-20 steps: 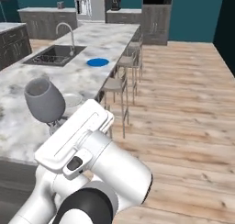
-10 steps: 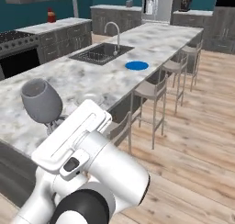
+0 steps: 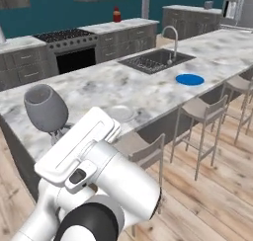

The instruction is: Retrieve the wine glasses from the counter and place one next to each plate.

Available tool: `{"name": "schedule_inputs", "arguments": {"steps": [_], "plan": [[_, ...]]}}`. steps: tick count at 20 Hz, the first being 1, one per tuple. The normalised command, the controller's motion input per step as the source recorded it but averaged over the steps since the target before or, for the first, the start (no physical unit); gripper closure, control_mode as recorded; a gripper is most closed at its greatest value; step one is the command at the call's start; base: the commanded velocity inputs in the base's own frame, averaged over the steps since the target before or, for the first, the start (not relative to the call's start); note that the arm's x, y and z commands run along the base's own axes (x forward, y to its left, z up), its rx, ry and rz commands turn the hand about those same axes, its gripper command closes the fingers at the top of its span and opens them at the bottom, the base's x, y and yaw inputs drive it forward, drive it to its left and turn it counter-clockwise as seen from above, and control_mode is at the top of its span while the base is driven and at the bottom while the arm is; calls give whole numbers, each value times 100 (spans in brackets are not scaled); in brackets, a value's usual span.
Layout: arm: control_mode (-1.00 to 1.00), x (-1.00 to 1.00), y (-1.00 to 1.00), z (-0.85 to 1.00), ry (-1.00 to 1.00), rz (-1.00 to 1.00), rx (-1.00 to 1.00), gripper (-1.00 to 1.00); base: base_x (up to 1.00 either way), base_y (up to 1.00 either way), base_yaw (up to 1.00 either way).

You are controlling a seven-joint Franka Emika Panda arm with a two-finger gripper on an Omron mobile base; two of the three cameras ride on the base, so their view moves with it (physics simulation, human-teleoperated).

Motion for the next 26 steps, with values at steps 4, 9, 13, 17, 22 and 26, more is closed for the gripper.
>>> {"name": "schedule_inputs", "arguments": {"steps": [4,9,13,17,22,26], "plan": [[100,0,0,0,0,0,0,100,54,-100,33],[100,0,0,0,0,0,0,100,3,-100,16],[100,0,0,0,0,0,0,100,53,-100,19],[100,0,0,0,0,0,0,100,66,-100,28],[100,0,0,0,0,0,0,100,99,-66,59],[100,0,0,0,0,0,0,100,85,-14,79]]}}
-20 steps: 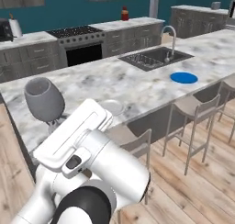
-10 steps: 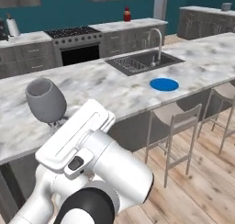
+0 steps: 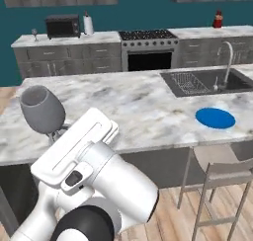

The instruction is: Retrieve the wine glasses from the counter and place one next to each plate.

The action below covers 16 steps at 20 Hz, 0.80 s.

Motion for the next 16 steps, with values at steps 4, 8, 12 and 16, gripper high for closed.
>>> {"name": "schedule_inputs", "arguments": {"steps": [4,8,12,16], "plan": [[100,0,0,0,0,0,0,100,37,-17,78],[100,0,0,0,0,0,0,100,47,-38,72],[100,0,0,0,0,0,0,100,52,-57,26],[100,0,0,0,0,0,0,100,8,-95,-9]]}}
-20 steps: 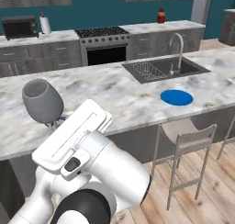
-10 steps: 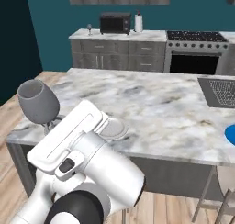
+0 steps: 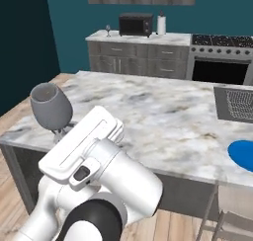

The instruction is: Retrieve the wine glasses from the counter and place one next to each plate.

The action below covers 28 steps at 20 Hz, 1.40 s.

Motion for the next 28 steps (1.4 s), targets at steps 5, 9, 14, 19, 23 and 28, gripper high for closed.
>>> {"name": "schedule_inputs", "arguments": {"steps": [5,9,14,19,23,28], "plan": [[100,0,0,0,0,0,0,100,60,-33,-3],[100,0,0,0,0,0,0,100,100,2,0],[100,0,0,0,0,0,0,100,100,0,9],[100,0,0,0,0,0,0,100,80,-26,67],[100,0,0,0,0,0,0,100,72,-32,63],[100,0,0,0,0,0,0,100,99,-28,30]]}}
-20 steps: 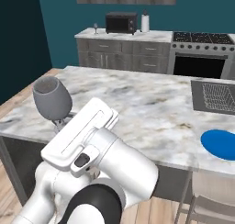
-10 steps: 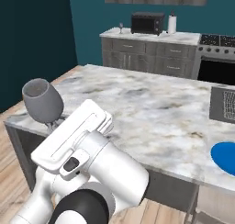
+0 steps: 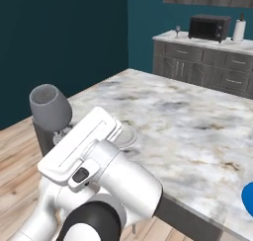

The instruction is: Retrieve the wine glasses from the counter and place one next to each plate.

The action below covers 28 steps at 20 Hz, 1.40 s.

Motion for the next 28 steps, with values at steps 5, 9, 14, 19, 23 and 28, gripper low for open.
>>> {"name": "schedule_inputs", "arguments": {"steps": [5,9,14,19,23,28], "plan": [[-100,79,-15,-4,18,7,0,100,20,-5,2],[-100,100,-2,-42,12,15,-2,100,0,0,0],[-100,96,-18,-93,18,23,-13,100,0,0,0],[-100,99,-16,-100,4,11,-13,100,0,0,0],[-100,100,-39,-84,0,3,-8,100,0,0,0],[-100,100,-33,-76,-3,1,-4,100,0,0,0]]}}
